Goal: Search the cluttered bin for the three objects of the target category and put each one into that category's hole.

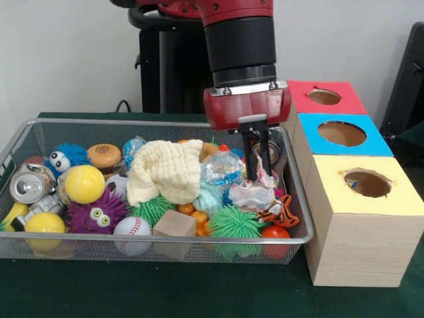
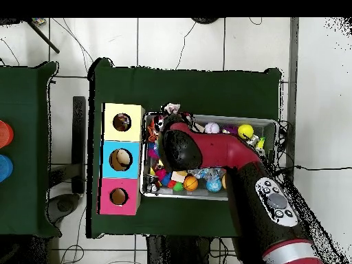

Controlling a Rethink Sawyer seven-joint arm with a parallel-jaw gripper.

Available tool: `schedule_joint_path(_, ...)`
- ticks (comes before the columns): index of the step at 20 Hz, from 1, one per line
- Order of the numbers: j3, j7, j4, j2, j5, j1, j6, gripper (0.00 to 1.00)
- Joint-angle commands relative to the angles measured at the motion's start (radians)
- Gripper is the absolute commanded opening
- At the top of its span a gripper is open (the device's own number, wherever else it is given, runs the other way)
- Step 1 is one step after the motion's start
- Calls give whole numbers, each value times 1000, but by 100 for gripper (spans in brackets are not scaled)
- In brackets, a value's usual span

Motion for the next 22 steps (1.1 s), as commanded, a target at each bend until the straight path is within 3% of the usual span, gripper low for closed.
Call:
schedule_joint_path(1,62,66,54,20,21,32,139,0)
schedule_joint_path(22,3,106,42,0,39,139,125,0)
